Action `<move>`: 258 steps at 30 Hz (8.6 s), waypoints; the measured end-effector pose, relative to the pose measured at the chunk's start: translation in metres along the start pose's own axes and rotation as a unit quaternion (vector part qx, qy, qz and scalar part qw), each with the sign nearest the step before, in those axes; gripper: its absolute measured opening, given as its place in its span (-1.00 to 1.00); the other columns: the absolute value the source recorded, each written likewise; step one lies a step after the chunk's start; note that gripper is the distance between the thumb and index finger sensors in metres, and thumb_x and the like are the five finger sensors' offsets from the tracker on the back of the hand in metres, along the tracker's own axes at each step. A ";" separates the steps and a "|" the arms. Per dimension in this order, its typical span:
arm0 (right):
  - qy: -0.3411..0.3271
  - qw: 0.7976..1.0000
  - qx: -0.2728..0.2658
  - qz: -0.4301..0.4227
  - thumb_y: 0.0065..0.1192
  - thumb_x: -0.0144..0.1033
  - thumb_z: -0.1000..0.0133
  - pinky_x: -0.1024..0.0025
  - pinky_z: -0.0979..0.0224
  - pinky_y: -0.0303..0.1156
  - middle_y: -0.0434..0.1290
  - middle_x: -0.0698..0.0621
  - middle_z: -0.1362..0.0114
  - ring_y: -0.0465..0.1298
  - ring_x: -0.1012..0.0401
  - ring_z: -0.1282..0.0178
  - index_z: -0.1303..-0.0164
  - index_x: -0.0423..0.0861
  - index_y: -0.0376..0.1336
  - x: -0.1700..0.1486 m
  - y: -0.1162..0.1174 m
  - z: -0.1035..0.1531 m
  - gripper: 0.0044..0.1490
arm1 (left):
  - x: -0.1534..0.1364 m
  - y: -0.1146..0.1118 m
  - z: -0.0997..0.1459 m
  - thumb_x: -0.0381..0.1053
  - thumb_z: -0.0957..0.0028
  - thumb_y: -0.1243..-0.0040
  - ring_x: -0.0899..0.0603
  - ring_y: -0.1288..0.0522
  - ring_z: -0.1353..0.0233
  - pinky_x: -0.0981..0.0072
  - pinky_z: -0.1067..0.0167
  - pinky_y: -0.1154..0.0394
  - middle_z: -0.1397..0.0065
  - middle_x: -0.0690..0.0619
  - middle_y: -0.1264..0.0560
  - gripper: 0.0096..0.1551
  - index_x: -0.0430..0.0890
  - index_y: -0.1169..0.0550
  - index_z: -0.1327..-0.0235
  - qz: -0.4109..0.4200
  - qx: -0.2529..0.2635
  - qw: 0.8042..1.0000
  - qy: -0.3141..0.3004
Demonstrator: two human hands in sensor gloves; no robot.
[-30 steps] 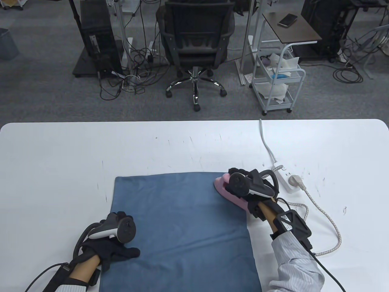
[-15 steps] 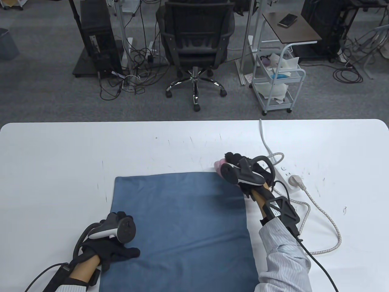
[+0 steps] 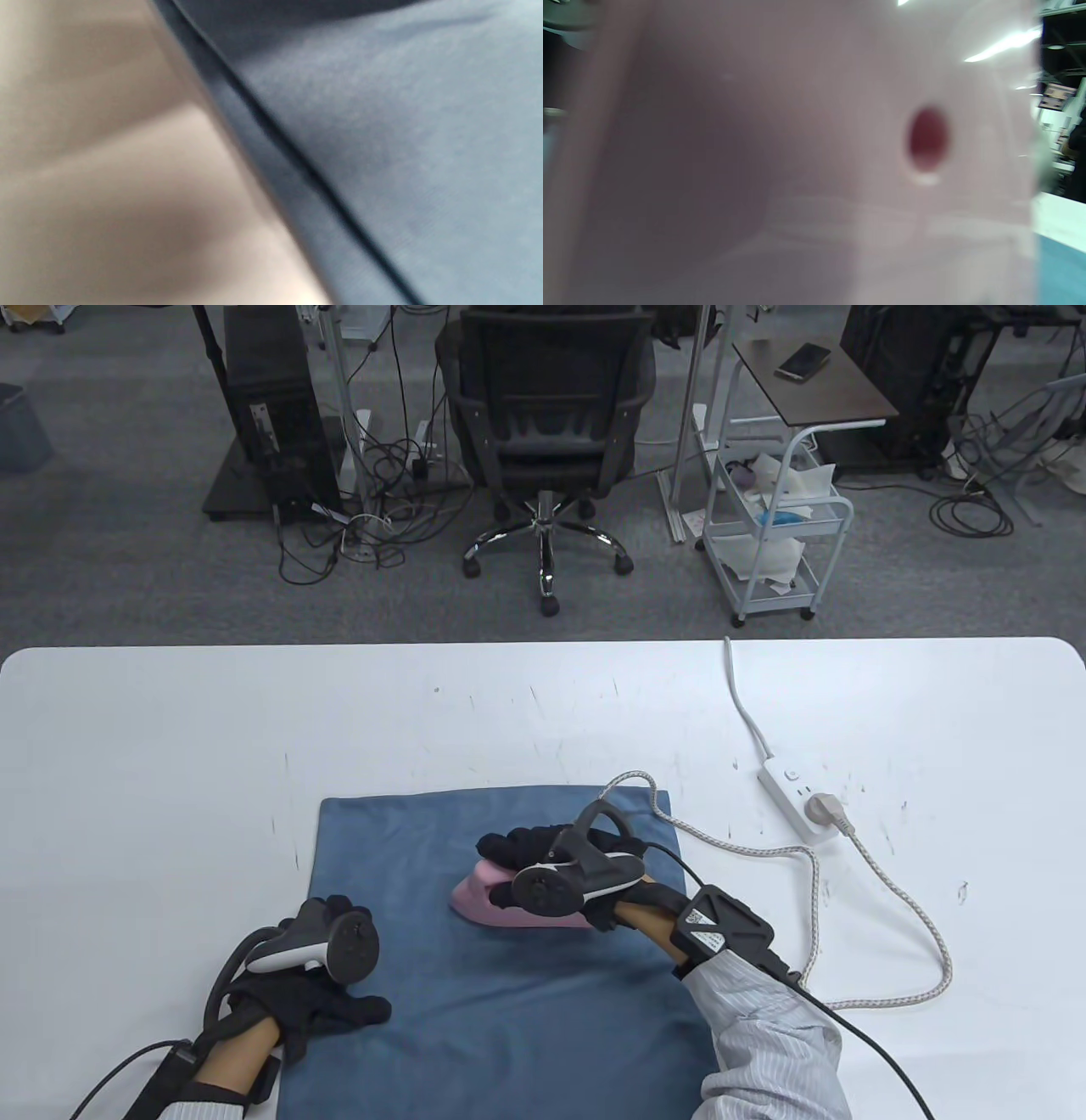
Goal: Iron pillowcase with electric iron on table
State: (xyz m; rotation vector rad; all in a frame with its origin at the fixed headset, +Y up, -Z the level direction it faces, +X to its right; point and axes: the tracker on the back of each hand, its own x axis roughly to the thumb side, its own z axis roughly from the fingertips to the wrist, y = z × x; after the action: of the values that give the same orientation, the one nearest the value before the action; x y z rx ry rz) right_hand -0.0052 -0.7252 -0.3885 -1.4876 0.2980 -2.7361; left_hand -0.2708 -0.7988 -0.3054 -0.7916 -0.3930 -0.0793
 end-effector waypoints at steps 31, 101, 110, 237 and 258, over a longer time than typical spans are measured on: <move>0.261 0.962 0.043 0.068 -0.04 0.09 -0.15 0.39 0.12 0.60 0.56 -0.01 -0.06 0.59 0.25 0.29 -0.46 -0.26 0.20 -0.098 0.004 -0.015 -0.15 | 0.000 -0.001 0.000 0.50 0.03 0.25 -0.66 0.55 -0.45 -0.52 -0.38 0.35 -0.48 -0.50 0.64 0.42 -0.37 0.57 -0.45 0.001 0.001 1.000 0.000; 0.148 0.988 0.020 0.039 -0.14 0.07 -0.19 0.40 0.11 0.59 0.52 0.01 -0.07 0.58 0.27 0.26 -0.50 -0.32 0.14 0.010 0.023 -0.108 -0.13 | -0.002 -0.002 0.000 0.51 0.03 0.26 -0.65 0.56 -0.45 -0.52 -0.38 0.36 -0.48 -0.48 0.65 0.42 -0.36 0.57 -0.45 0.004 0.003 1.000 -0.002; 0.179 0.982 0.048 0.039 -0.09 0.07 -0.18 0.37 0.07 0.58 0.51 0.00 -0.10 0.58 0.24 0.24 -0.50 -0.31 0.12 -0.025 0.016 -0.101 -0.13 | -0.002 -0.002 0.000 0.51 0.03 0.26 -0.65 0.57 -0.45 -0.52 -0.38 0.36 -0.48 -0.48 0.66 0.42 -0.36 0.58 -0.44 0.006 0.004 1.000 -0.002; 0.356 0.931 0.033 0.077 -0.16 0.02 -0.23 0.40 0.17 0.59 0.54 -0.04 -0.05 0.58 0.25 0.30 -0.62 -0.19 0.03 -0.094 0.011 0.023 -0.19 | -0.002 -0.003 0.000 0.51 0.02 0.28 -0.65 0.58 -0.44 -0.52 -0.37 0.38 -0.46 -0.48 0.67 0.42 -0.36 0.59 -0.43 0.009 0.000 1.000 -0.006; 0.167 0.986 0.003 0.028 -0.17 0.06 -0.21 0.43 0.13 0.61 0.54 0.02 -0.07 0.59 0.28 0.28 -0.59 -0.18 0.04 -0.035 -0.033 0.121 -0.17 | -0.003 -0.003 0.000 0.51 0.01 0.28 -0.65 0.58 -0.44 -0.53 -0.36 0.38 -0.47 -0.49 0.67 0.41 -0.36 0.59 -0.43 0.008 0.002 1.000 -0.008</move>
State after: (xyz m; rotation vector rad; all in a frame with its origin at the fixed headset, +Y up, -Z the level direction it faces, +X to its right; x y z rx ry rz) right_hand 0.1173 -0.7084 -0.3476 -0.9937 0.3281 -2.9268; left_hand -0.2742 -0.8013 -0.3040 -0.7914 -0.4026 -0.0570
